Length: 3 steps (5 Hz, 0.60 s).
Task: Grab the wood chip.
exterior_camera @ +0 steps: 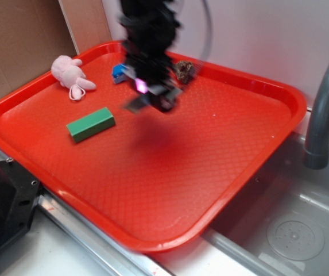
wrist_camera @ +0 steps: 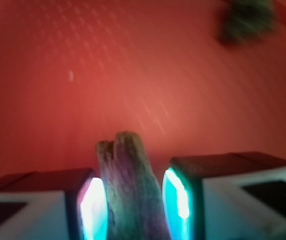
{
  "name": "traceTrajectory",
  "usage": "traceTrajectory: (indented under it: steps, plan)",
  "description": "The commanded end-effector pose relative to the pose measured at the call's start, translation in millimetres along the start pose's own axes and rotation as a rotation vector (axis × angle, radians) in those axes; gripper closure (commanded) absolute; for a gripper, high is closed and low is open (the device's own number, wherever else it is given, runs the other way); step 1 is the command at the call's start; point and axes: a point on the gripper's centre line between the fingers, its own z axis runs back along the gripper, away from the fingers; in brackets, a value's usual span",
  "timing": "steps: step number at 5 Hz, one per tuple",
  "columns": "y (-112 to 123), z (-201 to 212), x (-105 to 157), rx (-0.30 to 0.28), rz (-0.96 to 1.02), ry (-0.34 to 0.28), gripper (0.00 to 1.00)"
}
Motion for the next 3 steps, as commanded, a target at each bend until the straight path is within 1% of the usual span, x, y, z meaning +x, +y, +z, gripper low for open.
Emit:
traceTrajectory:
  steps: [1,2,3]
  plan:
    - [37,113,-30,0.003,0.508,-0.018,1.00]
    - [39,163,-26,0.010,0.639,-0.025,1.00]
    - [30,168,-16,0.081,0.612,-0.041,1.00]
